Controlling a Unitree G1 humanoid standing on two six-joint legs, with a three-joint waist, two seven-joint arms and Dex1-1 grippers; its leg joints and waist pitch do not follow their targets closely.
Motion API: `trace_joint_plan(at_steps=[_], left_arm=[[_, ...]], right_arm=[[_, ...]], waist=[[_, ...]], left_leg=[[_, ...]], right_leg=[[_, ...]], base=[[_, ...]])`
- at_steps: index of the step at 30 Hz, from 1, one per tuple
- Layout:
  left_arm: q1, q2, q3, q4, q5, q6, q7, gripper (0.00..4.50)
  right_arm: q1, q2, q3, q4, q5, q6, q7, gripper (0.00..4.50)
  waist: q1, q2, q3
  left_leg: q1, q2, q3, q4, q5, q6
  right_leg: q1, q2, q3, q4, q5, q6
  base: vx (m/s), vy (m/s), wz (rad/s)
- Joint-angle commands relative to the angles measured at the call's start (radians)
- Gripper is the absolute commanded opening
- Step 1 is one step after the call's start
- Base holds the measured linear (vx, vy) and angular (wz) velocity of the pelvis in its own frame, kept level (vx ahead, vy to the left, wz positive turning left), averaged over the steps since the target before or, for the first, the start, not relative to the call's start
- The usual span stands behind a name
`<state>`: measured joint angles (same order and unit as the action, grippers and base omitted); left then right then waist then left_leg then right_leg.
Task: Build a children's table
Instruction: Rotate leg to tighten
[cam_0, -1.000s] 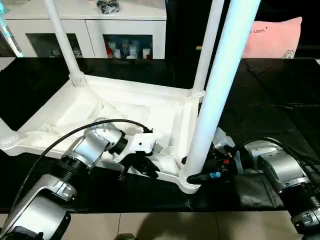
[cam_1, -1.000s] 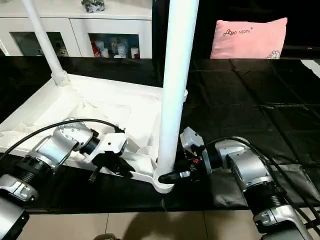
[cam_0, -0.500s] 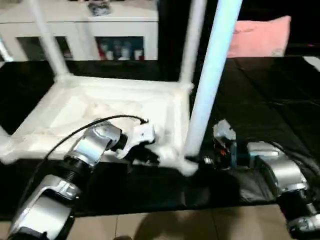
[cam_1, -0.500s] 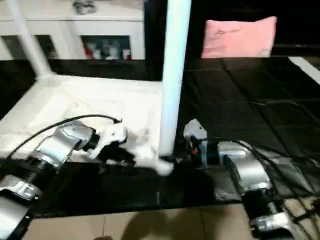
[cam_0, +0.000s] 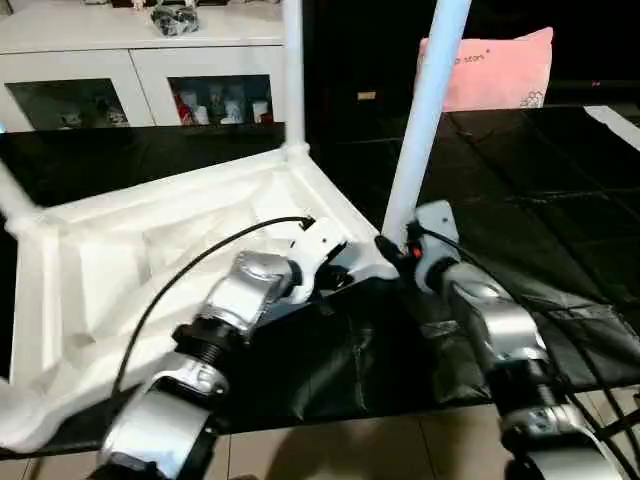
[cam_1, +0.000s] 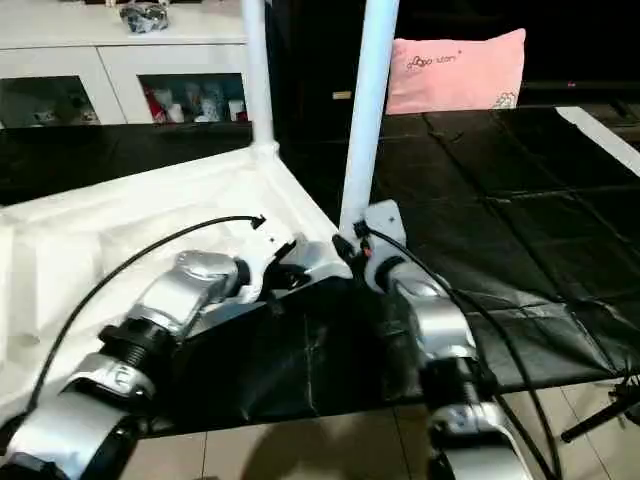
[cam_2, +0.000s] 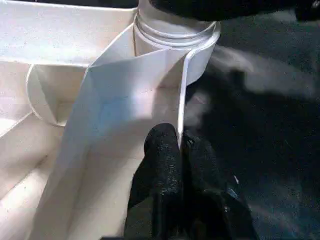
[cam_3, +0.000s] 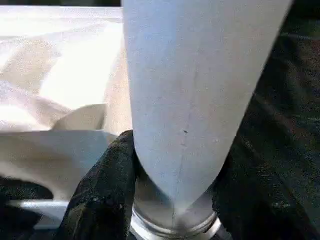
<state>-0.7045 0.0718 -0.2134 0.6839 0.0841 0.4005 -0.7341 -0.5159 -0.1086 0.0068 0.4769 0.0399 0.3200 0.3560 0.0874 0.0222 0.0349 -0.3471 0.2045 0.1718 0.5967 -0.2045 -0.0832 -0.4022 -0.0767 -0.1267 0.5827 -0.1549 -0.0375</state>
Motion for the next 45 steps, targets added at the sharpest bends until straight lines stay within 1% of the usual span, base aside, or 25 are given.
trace_joint_plan(at_steps=[1,2,4,5,7,10,11,14,15,17,18,19,20,21,22,23,24,25,26,30,33,36,39,44,45], left_arm=[[-0.053,-0.063,0.021,-0.030,-0.021,-0.017,0.092,0.00],[-0.052,-0.063,0.021,-0.032,-0.021,-0.016,0.088,0.00],[-0.047,-0.052,0.018,-0.038,-0.021,-0.013,0.060,0.00],[-0.047,-0.052,0.017,-0.038,-0.021,-0.013,0.058,0.00],[-0.045,-0.035,0.007,-0.035,-0.019,-0.020,0.036,0.00],[-0.039,0.000,-0.019,-0.031,-0.004,-0.028,-0.006,0.00],[-0.029,0.032,-0.036,-0.032,0.004,-0.048,-0.055,0.00],[-0.023,0.052,-0.045,-0.037,0.003,-0.068,-0.095,0.00],[-0.009,0.093,-0.063,-0.053,-0.003,-0.100,-0.182,0.00],[-0.004,0.113,-0.071,-0.060,-0.006,-0.109,-0.224,0.00],[0.001,0.136,-0.081,-0.066,-0.010,-0.111,-0.268,0.00],[0.005,0.160,-0.093,-0.074,-0.017,-0.120,-0.320,0.00],[0.005,0.160,-0.093,-0.074,-0.017,-0.120,-0.320,0.00],[0.007,0.181,-0.105,-0.078,-0.023,-0.139,-0.368,0.00],[0.008,0.195,-0.114,-0.082,-0.027,-0.149,-0.400,0.00],[0.008,0.197,-0.115,-0.083,-0.027,-0.150,-0.402,0.00],[0.008,0.224,-0.131,-0.086,-0.031,-0.182,-0.468,0.00],[0.008,0.224,-0.131,-0.086,-0.031,-0.182,-0.468,0.00],[0.007,0.243,-0.142,-0.091,-0.038,-0.209,-0.524,0.00],[0.008,0.268,-0.159,-0.111,-0.054,-0.230,-0.606,0.00],[0.009,0.282,-0.173,-0.126,-0.061,-0.242,-0.656,0.00],[0.006,0.304,-0.204,-0.137,-0.057,-0.265,-0.728,0.00],[0.006,0.317,-0.218,-0.141,-0.051,-0.283,-0.765,0.00],[0.013,0.333,-0.236,-0.160,-0.050,-0.297,-0.797,0.00],[0.017,0.336,-0.241,-0.170,-0.052,-0.296,-0.806,0.00]], right_arm=[[0.017,0.103,0.119,0.027,0.019,0.045,0.077,2.31],[0.016,0.102,0.121,0.023,0.021,0.041,0.088,2.65],[0.023,0.092,0.119,0.010,0.021,0.029,0.114,2.65],[0.023,0.092,0.119,0.010,0.021,0.028,0.115,2.67],[0.033,0.079,0.113,-0.002,0.028,0.017,0.137,3.07],[0.051,0.052,0.101,-0.028,0.055,0.020,0.180,3.24],[0.065,0.010,0.090,-0.052,0.071,0.024,0.222,3.39],[0.069,-0.015,0.084,-0.060,0.080,0.019,0.252,3.61],[0.073,-0.069,0.072,-0.074,0.097,0.011,0.323,3.71],[0.074,-0.100,0.068,-0.081,0.104,0.006,0.366,4.02],[0.072,-0.137,0.065,-0.088,0.114,0.005,0.419,4.07],[0.072,-0.177,0.067,-0.101,0.125,0.000,0.494,4.07],[0.072,-0.177,0.067,-0.101,0.125,0.000,0.494,4.17],[0.072,-0.212,0.074,-0.113,0.138,-0.006,0.567,4.40],[0.072,-0.232,0.080,-0.123,0.151,-0.008,0.613,4.46],[0.072,-0.234,0.080,-0.124,0.152,-0.008,0.617,4.49],[0.070,-0.272,0.090,-0.137,0.170,-0.005,0.703,4.49],[0.070,-0.272,0.090,-0.137,0.170,-0.005,0.703,4.49],[0.063,-0.300,0.101,-0.137,0.177,-0.011,0.763,4.49],[0.051,-0.343,0.129,-0.132,0.185,-0.017,0.856,4.49],[0.044,-0.372,0.151,-0.140,0.197,0.004,0.927,4.49],[0.025,-0.401,0.188,-0.133,0.190,-0.009,1.009,4.49],[0.022,-0.409,0.204,-0.129,0.183,-0.042,1.057,4.49],[0.027,-0.418,0.228,-0.133,0.198,-0.060,1.123,4.49],[0.028,-0.421,0.234,-0.132,0.202,-0.055,1.136,4.22]], waist=[[0.002,-0.008,-0.060],[0.003,-0.008,-0.060],[0.003,-0.011,-0.061],[0.003,-0.009,-0.060],[0.003,-0.009,-0.059],[0.003,-0.010,-0.060],[0.003,-0.009,-0.061],[0.003,-0.008,-0.062],[0.002,-0.009,-0.062],[0.005,-0.007,-0.063],[0.004,-0.007,-0.061],[0.004,-0.014,-0.061],[0.007,-0.010,-0.060],[0.007,-0.013,-0.059],[0.008,-0.012,-0.060],[0.012,-0.013,-0.059],[0.015,-0.016,-0.059],[0.017,-0.015,-0.059],[0.022,-0.017,-0.059],[0.037,-0.017,-0.060],[0.050,-0.016,-0.060],[0.056,-0.019,-0.060],[0.060,-0.020,-0.061],[0.061,-0.022,-0.060],[0.061,-0.022,-0.060]], left_leg=[[-0.002,0.018,-0.007,-0.068,-0.128,0.061],[-0.004,0.018,-0.007,-0.068,-0.121,0.067],[-0.005,0.019,-0.007,-0.068,-0.112,0.073],[-0.006,0.019,-0.007,-0.069,-0.113,0.074],[-0.004,0.020,-0.007,-0.070,-0.116,0.075],[-0.005,0.021,-0.007,-0.071,-0.116,0.079],[-0.005,0.022,-0.007,-0.070,-0.109,0.084],[-0.008,0.024,-0.008,-0.070,-0.099,0.092],[-0.007,0.023,-0.006,-0.069,-0.105,0.093],[-0.006,0.025,-0.007,-0.069,-0.107,0.098],[-0.006,0.027,-0.006,-0.069,-0.113,0.098],[-0.006,0.027,-0.006,-0.069,-0.114,0.099],[-0.005,0.026,-0.004,-0.068,-0.116,0.101],[-0.006,0.027,-0.004,-0.069,-0.115,0.100],[-0.004,0.028,-0.005,-0.069,-0.116,0.098],[-0.004,0.030,-0.004,-0.069,-0.116,0.100],[-0.005,0.032,-0.004,-0.069,-0.115,0.103],[-0.005,0.031,-0.004,-0.068,-0.113,0.104],[-0.005,0.031,-0.003,-0.067,-0.110,0.104],[-0.002,0.034,-0.002,-0.067,-0.102,0.097],[0.000,0.037,-0.002,-0.067,-0.100,0.096],[-0.002,0.036,-0.002,-0.067,-0.101,0.091],[-0.001,0.036,-0.002,-0.066,-0.097,0.089],[-0.003,0.036,-0.002,-0.067,-0.099,0.088],[-0.004,0.036,-0.003,-0.067,-0.097,0.089]], right_leg=[[0.057,-0.074,0.052,-0.087,-0.370,-0.086],[0.059,-0.075,0.053,-0.084,-0.353,-0.091],[0.060,-0.075,0.054,-0.081,-0.332,-0.096],[0.060,-0.075,0.054,-0.081,-0.332,-0.099],[0.060,-0.077,0.055,-0.082,-0.339,-0.100],[0.062,-0.077,0.056,-0.081,-0.333,-0.097],[0.062,-0.077,0.057,-0.080,-0.315,-0.101],[0.066,-0.077,0.057,-0.073,-0.272,-0.118],[0.064,-0.076,0.058,-0.074,-0.267,-0.122],[0.065,-0.078,0.059,-0.071,-0.259,-0.132],[0.065,-0.078,0.059,-0.070,-0.253,-0.139],[0.066,-0.077,0.058,-0.071,-0.255,-0.140],[0.065,-0.078,0.059,-0.071,-0.265,-0.140],[0.064,-0.078,0.059,-0.072,-0.272,-0.143],[0.064,-0.079,0.058,-0.071,-0.276,-0.143],[0.064,-0.078,0.059,-0.070,-0.279,-0.143],[0.063,-0.078,0.059,-0.070,-0.279,-0.141],[0.063,-0.078,0.059,-0.069,-0.280,-0.140],[0.062,-0.079,0.059,-0.068,-0.278,-0.142],[0.061,-0.080,0.060,-0.064,-0.271,-0.152],[0.058,-0.080,0.062,-0.063,-0.266,-0.153],[0.059,-0.081,0.061,-0.061,-0.277,-0.149],[0.058,-0.081,0.062,-0.061,-0.275,-0.147],[0.060,-0.081,0.061,-0.061,-0.286,-0.142],[0.060,-0.081,0.061,-0.061,-0.288,-0.141]], base=[[0.000,0.000,0.00],[0.000,0.000,0.00],[0.000,0.000,0.00],[0.000,0.000,0.00],[0.000,0.000,0.00],[0.000,0.000,0.00],[0.000,0.000,0.00],[0.000,0.000,0.00],[0.000,0.000,0.00],[0.000,0.000,0.00],[0.000,0.000,0.00],[0.000,0.000,0.00],[0.000,0.000,0.00],[0.000,0.000,0.00],[0.000,0.000,0.00],[0.000,0.000,0.00],[0.000,0.000,0.00],[0.000,0.000,0.00],[0.000,0.000,0.00],[0.000,0.000,0.00],[0.000,0.000,0.00],[0.000,0.000,0.00],[0.000,0.000,0.00],[0.000,0.000,0.00],[0.000,0.000,0.00]])
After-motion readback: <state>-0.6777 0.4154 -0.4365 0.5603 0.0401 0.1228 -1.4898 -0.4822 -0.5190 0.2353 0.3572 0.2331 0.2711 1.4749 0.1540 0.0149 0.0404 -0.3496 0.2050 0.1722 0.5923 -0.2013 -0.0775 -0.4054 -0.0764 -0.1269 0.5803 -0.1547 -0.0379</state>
